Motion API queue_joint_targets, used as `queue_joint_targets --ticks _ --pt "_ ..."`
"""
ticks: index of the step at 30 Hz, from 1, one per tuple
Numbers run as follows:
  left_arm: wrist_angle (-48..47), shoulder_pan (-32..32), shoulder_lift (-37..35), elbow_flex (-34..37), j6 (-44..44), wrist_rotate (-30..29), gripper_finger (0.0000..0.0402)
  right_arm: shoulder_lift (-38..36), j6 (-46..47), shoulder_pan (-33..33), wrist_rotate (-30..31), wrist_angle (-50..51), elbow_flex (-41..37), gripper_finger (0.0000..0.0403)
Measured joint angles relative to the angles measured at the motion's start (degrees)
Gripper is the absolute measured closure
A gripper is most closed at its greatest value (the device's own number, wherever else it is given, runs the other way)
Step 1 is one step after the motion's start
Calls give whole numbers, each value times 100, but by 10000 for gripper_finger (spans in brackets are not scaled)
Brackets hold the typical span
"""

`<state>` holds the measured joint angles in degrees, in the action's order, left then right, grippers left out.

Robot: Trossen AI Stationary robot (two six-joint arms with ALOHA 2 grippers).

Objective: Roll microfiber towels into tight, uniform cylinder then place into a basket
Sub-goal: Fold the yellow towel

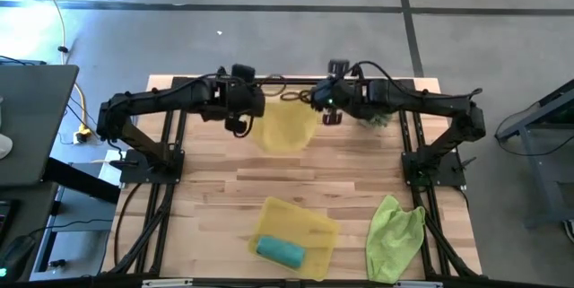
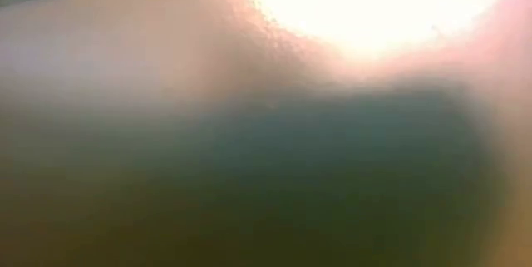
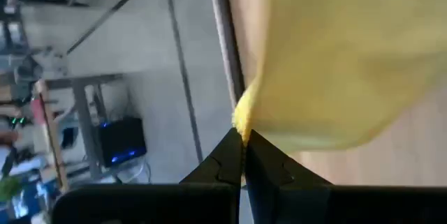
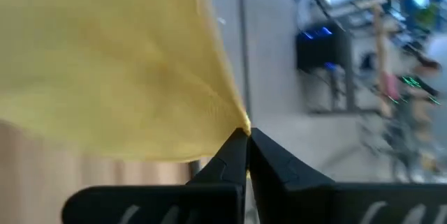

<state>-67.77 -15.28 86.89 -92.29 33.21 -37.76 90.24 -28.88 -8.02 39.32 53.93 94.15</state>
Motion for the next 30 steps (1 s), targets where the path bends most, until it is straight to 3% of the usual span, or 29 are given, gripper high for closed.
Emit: queue_joint_targets --ticks 5,10,14,17,21,25,30 --pt "367 -412 0 -4 354 -673 401 4 -331 -389 347 -275 -32 403" --pt "936 -743 0 -4 925 -764 401 6 -985 -771 373 -1074 -35 403" --pt "1133 -837 0 -4 845 -1050 401 4 -1183 -829 396 -1331 -35 403" --pt "905 -752 0 18 114 -804 401 22 -619 -711 248 -849 -34 403" --pt "494 -432 -1 568 -1136 284 401 135 490 -393 19 -170 -425 403" --pt "709 126 4 1632 -2170 280 401 152 1297 38 -410 -559 -1660 403" --pt "1555 981 95 2905 -2639 530 401 157 2086 799 -712 -1759 -2995 403"
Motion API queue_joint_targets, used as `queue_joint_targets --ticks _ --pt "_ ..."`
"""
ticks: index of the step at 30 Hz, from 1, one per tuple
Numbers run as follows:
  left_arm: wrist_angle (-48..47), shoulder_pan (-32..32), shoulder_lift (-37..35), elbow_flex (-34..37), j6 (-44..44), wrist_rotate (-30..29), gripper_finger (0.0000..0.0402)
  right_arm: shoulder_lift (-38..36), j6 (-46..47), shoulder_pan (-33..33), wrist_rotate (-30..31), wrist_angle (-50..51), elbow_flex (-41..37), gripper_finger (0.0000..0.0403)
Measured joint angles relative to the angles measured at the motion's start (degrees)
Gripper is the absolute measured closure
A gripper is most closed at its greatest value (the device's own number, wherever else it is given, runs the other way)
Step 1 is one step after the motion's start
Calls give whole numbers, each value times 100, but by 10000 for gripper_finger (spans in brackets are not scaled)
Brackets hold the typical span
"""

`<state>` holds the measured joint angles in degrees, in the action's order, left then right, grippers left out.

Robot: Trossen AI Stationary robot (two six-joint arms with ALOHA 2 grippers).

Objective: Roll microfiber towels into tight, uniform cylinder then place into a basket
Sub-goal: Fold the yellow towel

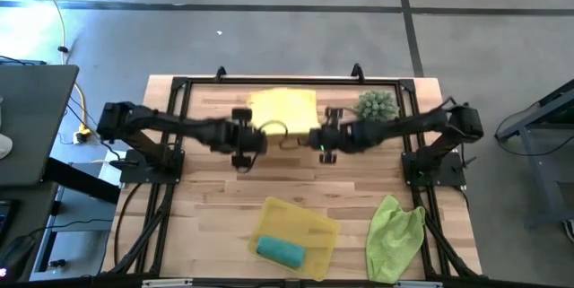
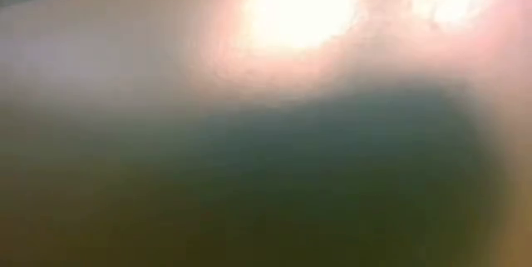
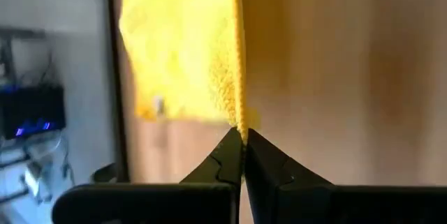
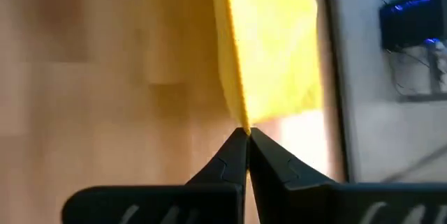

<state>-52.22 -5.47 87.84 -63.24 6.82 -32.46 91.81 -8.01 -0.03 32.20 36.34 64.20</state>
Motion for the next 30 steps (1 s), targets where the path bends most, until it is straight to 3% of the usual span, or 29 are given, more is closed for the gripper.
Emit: queue_joint_targets --ticks 6,12,20,27,30 --pt "688 896 47 477 -212 373 401 -4 643 773 -433 -439 -607 403" --pt "921 1239 47 525 -234 647 401 -4 673 883 -693 -807 -781 403" --pt "624 824 253 518 -437 629 401 12 191 378 -748 -1148 -790 403" --pt "551 327 792 514 845 411 401 188 -426 8 -879 -1401 -790 403" --pt "590 154 913 471 926 284 401 207 -577 -169 -884 -1491 -790 403"
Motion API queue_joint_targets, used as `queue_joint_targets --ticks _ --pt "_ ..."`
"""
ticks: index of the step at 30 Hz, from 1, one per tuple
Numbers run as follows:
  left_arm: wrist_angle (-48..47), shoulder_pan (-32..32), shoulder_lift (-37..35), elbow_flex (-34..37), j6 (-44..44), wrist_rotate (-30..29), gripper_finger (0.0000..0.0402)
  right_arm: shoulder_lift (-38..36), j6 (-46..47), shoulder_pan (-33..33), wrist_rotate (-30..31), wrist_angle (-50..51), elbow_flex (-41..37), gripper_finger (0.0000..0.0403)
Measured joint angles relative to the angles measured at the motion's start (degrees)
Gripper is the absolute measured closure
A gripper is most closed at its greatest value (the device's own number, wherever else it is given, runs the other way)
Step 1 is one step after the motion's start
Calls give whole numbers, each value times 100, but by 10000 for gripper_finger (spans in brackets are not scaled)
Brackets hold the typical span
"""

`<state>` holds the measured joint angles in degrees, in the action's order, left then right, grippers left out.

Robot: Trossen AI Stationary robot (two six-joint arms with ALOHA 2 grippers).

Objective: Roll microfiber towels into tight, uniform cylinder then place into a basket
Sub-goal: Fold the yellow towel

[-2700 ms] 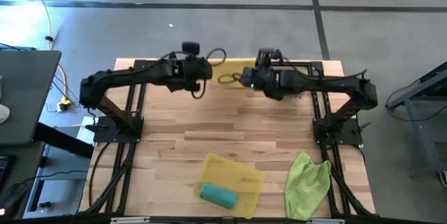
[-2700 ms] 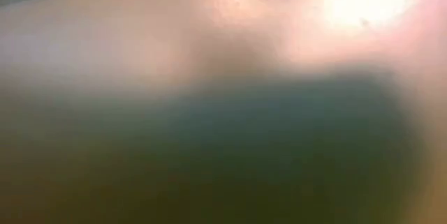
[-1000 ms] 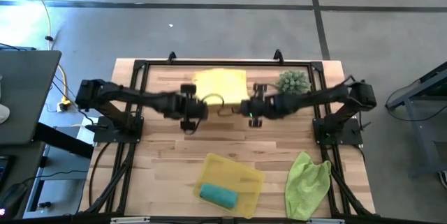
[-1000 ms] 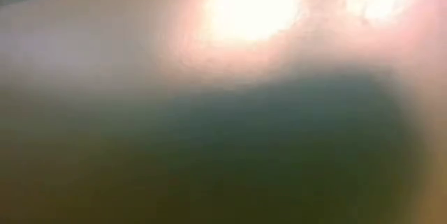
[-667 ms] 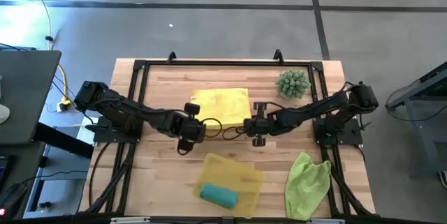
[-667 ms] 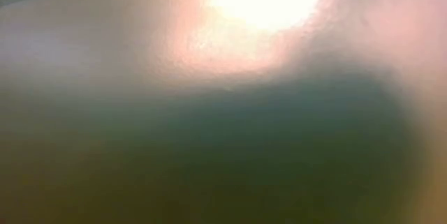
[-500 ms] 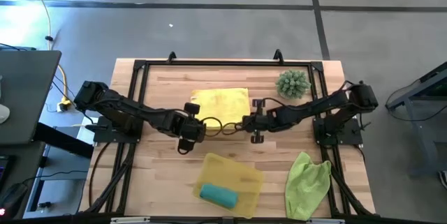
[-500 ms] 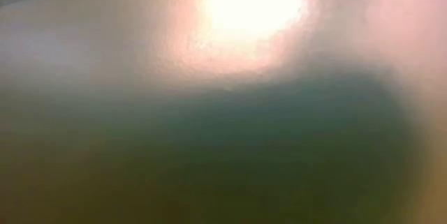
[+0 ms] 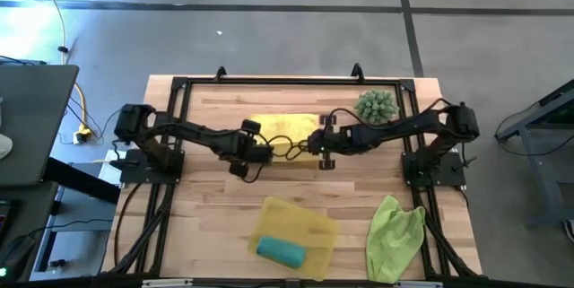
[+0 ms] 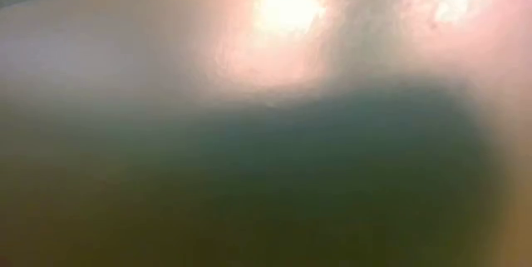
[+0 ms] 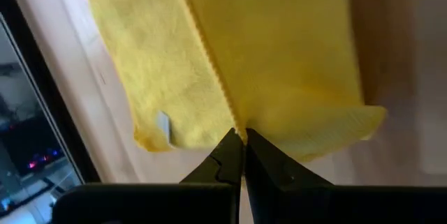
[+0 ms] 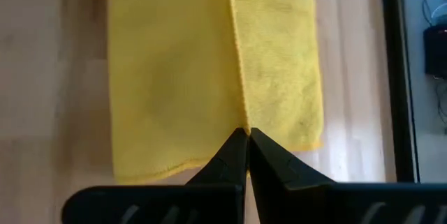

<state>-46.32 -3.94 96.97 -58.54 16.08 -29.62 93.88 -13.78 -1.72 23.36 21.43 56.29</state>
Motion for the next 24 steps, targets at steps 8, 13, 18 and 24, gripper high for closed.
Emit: queue_joint_targets --ticks 8,13,18,24 --pt "82 -285 11 7 380 -363 401 286 -312 -540 -489 -320 -1 403" --pt "294 -621 11 39 875 -450 401 493 -578 -902 -519 -516 1 403" --pt "701 -976 12 45 1092 -446 401 521 -810 -1215 -526 -635 2 403" --pt "1066 -1407 11 45 1574 -428 401 595 -1199 -1558 -663 -1009 5 403"
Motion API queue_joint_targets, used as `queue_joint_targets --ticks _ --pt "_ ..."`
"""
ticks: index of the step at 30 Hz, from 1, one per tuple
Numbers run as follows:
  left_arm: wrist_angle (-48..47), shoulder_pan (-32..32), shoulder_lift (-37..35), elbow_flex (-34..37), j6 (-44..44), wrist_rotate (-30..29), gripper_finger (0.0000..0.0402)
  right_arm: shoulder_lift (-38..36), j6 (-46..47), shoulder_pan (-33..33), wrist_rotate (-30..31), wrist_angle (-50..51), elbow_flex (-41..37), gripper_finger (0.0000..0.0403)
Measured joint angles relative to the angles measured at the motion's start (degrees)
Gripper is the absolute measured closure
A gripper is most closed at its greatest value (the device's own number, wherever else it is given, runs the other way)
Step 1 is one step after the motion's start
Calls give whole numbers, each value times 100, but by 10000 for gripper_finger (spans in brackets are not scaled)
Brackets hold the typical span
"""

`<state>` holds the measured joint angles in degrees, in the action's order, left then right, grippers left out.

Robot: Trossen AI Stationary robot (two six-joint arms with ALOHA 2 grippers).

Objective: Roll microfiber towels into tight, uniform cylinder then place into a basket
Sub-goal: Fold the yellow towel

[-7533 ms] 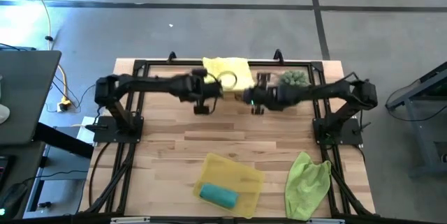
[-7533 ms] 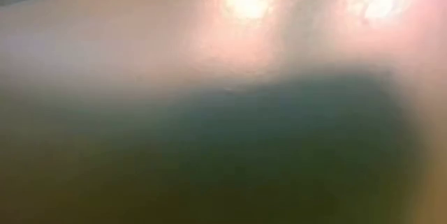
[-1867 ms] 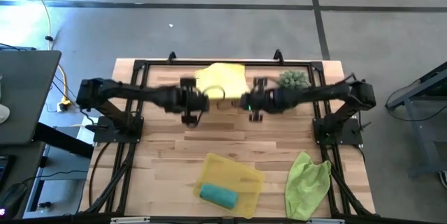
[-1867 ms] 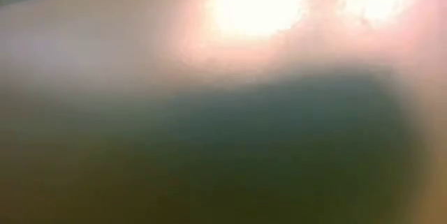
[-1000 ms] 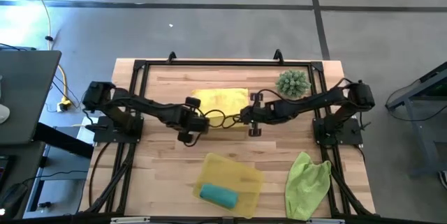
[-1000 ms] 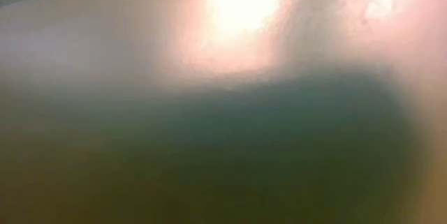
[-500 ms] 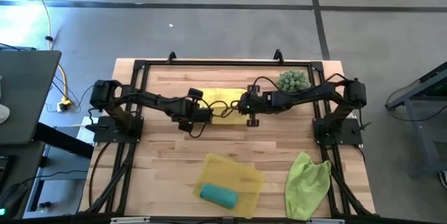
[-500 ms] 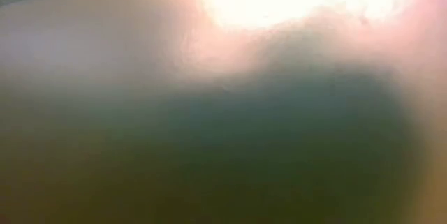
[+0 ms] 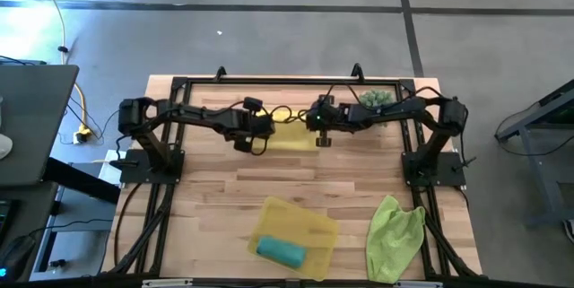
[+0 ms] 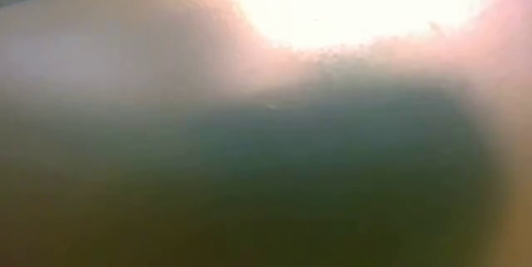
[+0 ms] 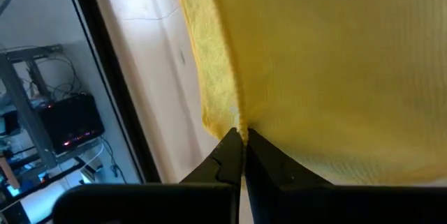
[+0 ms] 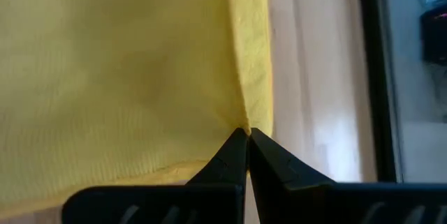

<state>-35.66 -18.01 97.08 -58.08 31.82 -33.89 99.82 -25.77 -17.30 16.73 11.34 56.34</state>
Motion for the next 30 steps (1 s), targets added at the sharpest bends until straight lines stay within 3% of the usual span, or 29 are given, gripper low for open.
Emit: queue_joint_targets --ticks 7,16,23,30 --pt "144 -464 0 0 114 113 401 36 -21 -313 -382 -89 1 403" --pt "1047 -601 0 0 1120 307 401 38 -175 -557 -384 -2 2 403" --pt "1333 -555 0 -6 1701 -332 401 25 -276 -557 -184 765 293 403" --pt "1405 -605 0 -109 1900 -369 401 25 3 -546 -60 1537 771 402"
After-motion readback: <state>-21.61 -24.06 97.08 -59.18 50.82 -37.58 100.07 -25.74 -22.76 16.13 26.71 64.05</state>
